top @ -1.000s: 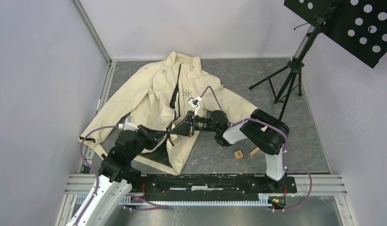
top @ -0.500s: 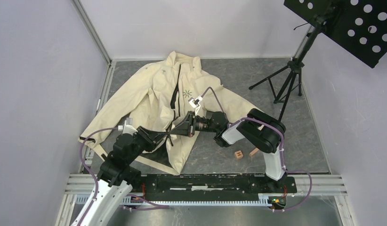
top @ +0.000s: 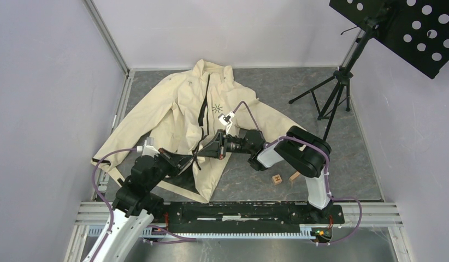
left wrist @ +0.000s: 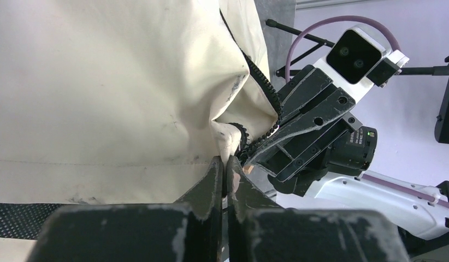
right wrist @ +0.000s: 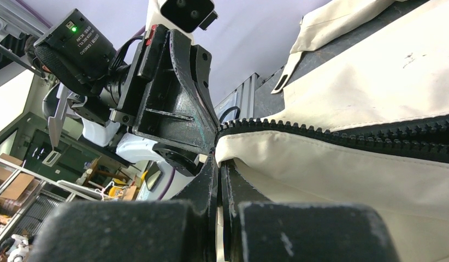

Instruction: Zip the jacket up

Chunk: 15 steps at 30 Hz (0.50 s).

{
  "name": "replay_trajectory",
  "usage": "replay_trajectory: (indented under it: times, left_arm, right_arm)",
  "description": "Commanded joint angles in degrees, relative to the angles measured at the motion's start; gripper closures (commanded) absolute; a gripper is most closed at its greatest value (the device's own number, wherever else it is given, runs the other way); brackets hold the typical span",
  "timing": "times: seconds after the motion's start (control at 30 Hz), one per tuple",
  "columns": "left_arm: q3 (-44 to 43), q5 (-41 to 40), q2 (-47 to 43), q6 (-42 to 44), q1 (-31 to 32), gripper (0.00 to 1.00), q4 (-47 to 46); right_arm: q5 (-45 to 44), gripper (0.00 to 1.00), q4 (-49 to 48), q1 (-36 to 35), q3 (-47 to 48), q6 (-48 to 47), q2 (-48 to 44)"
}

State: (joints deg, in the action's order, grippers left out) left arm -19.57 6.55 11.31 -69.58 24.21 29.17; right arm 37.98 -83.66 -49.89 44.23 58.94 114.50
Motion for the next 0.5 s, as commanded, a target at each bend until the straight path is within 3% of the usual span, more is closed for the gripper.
replay_trajectory:
  times: [0.0,0.47]
  left_arm:
    - [-1.87,1.51,0.64,4.39,-0.04,0.98,2.64]
    - [-3.2,12.28,7.04,16.89,-0.01,0.98,0.74]
  right_arm:
    - [-0.32,1.0,-5.16,0.13,1.95,1.01,0.88]
    - [-3.47,1.0,-12.99,0.93,3.56,14.69,5.05]
